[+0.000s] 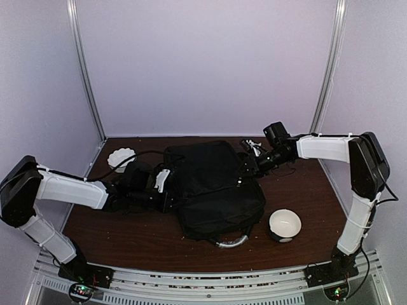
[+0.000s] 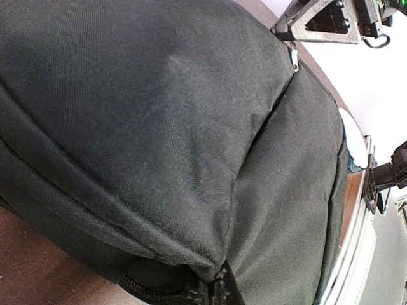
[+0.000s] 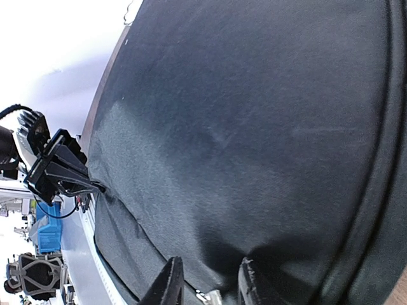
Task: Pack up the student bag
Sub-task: Pick up the lower front pocket of the student bag, then zip the lower front pocket of the student bag.
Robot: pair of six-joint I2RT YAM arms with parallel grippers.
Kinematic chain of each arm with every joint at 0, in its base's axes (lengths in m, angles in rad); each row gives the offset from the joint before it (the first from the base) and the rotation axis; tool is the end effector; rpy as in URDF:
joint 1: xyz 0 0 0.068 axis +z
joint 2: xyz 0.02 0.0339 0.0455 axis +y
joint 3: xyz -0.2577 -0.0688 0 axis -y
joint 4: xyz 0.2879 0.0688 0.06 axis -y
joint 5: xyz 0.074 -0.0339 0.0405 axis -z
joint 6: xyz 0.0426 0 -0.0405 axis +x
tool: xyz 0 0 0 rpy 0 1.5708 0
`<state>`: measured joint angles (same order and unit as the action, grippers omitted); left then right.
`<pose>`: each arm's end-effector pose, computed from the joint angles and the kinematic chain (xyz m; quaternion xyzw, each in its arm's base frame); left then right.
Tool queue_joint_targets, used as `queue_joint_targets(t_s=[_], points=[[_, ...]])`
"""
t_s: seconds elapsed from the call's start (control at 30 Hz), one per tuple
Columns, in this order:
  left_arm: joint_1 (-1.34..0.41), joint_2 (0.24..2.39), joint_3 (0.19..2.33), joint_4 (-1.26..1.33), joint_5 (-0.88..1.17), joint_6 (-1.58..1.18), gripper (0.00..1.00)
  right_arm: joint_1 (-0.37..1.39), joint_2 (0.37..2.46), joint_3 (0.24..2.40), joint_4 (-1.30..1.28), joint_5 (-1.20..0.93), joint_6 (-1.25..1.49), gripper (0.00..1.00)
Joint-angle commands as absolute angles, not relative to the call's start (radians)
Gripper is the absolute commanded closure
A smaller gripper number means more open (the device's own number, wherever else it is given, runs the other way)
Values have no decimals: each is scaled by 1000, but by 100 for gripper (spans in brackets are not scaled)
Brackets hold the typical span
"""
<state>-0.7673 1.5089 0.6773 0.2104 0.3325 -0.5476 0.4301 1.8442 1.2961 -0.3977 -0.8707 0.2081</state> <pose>0.2317 -0.2428 0.1319 0.1714 0.8635 -0.3920 0.2669 0.3736 0.2072 0.1806 -0.2244 0.8431 0.4685 0.1388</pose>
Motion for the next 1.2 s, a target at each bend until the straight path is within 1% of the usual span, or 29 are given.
queue_joint_targets(t_s=[0.0,0.2,0.43,0.47,0.57,0.67,0.7,1.0,1.17], points=[[-760,1503,679,238,335,-529,100,461,1868,1312,-447,-889,183,73],[-759,1506,676,243,336,-528,100,463,1848,1298,-490,-863,158,74],[-759,1507,680,242,334,-524,100,464,1802,1252,-472,-857,158,76],[-759,1509,681,241,334,-523,100,463,1801,1249,-472,-855,157,78],[-760,1508,683,238,335,-523,100,463,1797,1236,-466,-857,157,87],[-759,1508,681,235,333,-523,100,464,1785,1231,-465,-846,158,99],[-759,1508,681,234,331,-523,100,461,1772,1230,-469,-835,154,100],[-758,1535,685,205,307,-531,100,385,1625,1132,-366,-701,243,100],[-756,1542,684,207,299,-541,100,343,1607,1106,-379,-589,259,100]])
